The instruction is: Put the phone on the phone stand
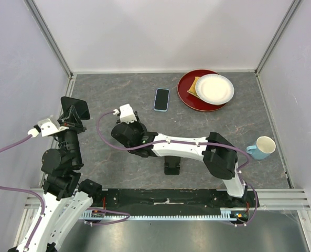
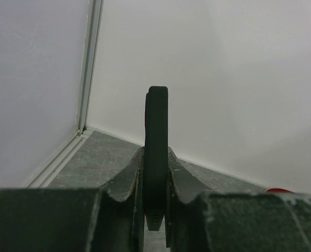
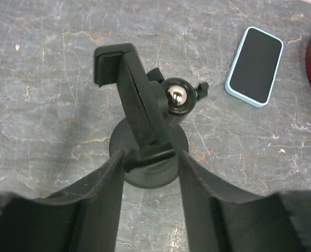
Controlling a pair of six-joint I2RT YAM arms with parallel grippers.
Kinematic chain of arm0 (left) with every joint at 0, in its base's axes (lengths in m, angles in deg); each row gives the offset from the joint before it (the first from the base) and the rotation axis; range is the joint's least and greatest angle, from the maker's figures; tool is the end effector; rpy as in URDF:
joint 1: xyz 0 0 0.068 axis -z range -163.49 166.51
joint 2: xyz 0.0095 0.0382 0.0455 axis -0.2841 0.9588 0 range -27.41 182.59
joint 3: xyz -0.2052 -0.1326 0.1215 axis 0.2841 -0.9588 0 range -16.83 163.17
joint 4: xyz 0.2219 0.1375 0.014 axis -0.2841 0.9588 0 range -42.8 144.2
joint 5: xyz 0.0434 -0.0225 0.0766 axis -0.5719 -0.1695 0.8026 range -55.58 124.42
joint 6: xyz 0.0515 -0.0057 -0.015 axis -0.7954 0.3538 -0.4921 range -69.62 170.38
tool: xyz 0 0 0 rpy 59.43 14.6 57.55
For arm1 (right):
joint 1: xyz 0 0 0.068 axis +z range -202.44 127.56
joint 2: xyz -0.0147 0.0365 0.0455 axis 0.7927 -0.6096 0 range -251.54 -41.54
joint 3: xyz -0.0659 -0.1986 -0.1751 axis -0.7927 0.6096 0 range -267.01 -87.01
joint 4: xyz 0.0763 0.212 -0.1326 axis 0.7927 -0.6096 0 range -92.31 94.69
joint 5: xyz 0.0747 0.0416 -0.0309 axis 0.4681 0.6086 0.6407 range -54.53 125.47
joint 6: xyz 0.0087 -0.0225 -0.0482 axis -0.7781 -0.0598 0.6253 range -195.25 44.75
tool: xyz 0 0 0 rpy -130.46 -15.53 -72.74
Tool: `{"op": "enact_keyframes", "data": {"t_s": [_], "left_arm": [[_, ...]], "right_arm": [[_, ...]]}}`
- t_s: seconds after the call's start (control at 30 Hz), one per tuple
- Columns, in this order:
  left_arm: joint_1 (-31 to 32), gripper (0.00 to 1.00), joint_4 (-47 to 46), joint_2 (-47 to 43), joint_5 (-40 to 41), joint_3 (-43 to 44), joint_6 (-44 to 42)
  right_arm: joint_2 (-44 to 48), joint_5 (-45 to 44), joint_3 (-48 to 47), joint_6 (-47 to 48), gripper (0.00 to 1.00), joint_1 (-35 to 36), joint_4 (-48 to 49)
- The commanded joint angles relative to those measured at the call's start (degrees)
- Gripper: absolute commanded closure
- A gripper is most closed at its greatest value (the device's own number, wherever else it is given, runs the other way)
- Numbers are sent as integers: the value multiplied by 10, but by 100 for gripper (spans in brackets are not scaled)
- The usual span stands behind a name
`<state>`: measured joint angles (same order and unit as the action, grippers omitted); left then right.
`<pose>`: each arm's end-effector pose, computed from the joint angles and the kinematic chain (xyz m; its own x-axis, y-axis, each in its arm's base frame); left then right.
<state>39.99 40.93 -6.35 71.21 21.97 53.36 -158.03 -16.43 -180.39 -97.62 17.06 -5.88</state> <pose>0.0839 -0.0132 0.3818 0.3823 -0.2114 -0.8995 -0.1631 0.9428 -0.2909 0.1896 0.4271 0.2556 -0.3123 -0.1646 -0.9356 -0.2483 0.9648 -0.0868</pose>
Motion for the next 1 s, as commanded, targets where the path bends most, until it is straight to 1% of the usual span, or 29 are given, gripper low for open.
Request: {"op": "enact_keyframes", "data": {"t_s": [0.0, 0.1, 0.17, 0.2, 0.23, 0.33, 0.43, 0.47, 0.57, 0.63, 0.7, 0.8, 0.83, 0.87, 0.97], "left_arm": [[-3, 98, -42, -3, -21, 20, 33], [-3, 98, -41, -4, -27, 19, 35], [-3, 98, -41, -1, -31, 18, 37], [-3, 98, -41, 1, -31, 18, 37], [-3, 98, -40, 4, -33, 18, 37], [-3, 98, -35, 10, -38, 21, 41], [-3, 98, -33, 14, -52, 21, 44], [-3, 98, -33, 15, -58, 21, 45], [-3, 98, -32, 14, -86, 21, 45], [-3, 98, -35, 17, -103, 19, 42], [-3, 98, -32, 24, -110, 21, 42], [-4, 98, -31, 28, -122, 22, 43], [-4, 98, -31, 30, -127, 22, 46], [-4, 98, -31, 31, -132, 22, 47], [-4, 98, -30, 37, -156, 22, 48]], "right_arm": [[58, 43, 34, 76, 51, -10, 45], [73, 70, 52, 117, 60, -15, 57], [79, 78, 58, 137, 68, -16, 57], [87, 80, 67, 143, 74, -22, 57], [92, 85, 72, 147, 75, -24, 59], [110, 96, 93, 153, 74, -44, 63], [130, 129, 111, 165, 64, -64, 67], [135, 144, 115, 171, 55, -66, 68], [153, 177, 130, 195, 44, -67, 74], [168, 200, 144, 196, 41, -75, 85], [179, 219, 148, 193, 43, -84, 85], [190, 238, 159, 196, 53, -88, 99], [193, 256, 164, 198, 55, -88, 101], [195, 262, 167, 202, 58, -89, 123], [195, 279, 171, 203, 63, -90, 133]]}}
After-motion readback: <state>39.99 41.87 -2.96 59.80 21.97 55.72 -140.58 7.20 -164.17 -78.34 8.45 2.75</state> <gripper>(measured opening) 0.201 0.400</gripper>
